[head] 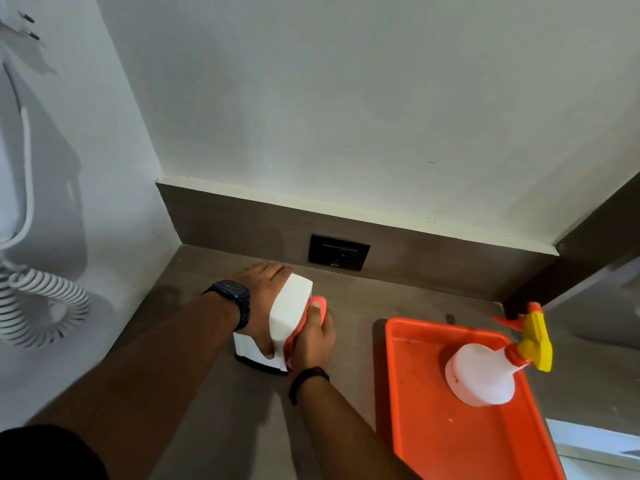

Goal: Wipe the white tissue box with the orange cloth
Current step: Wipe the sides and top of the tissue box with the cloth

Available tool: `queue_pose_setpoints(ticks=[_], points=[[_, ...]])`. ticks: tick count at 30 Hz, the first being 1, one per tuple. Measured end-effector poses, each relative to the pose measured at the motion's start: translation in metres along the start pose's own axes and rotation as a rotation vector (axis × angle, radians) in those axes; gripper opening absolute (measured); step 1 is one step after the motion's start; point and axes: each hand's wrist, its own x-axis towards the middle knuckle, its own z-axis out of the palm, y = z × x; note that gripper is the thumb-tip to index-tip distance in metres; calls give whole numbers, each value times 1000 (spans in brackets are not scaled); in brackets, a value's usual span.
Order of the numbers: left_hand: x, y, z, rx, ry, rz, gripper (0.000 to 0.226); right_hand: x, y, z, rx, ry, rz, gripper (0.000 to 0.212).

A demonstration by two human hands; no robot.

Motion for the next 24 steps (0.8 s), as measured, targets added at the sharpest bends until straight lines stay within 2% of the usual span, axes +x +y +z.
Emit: queue_pose_setpoints(ticks=[4,11,15,21,24], points=[[-1,-1,0,-20,-17,-33,145,12,-14,4,-73,-33,-69,47],[-1,0,-3,-9,-57,-28,144,7,-12,-1,-130,-24,78,50],[2,-1,1,-15,-20,-16,145,-12,-2,-5,-67,-14,109,48],[2,-5,3,-33,-8,-2,137,1,-21,3,-119,-35,-90,46],[0,-3,0,-40,-16,9,134,11,-33,5,-153,-57,-106,46]])
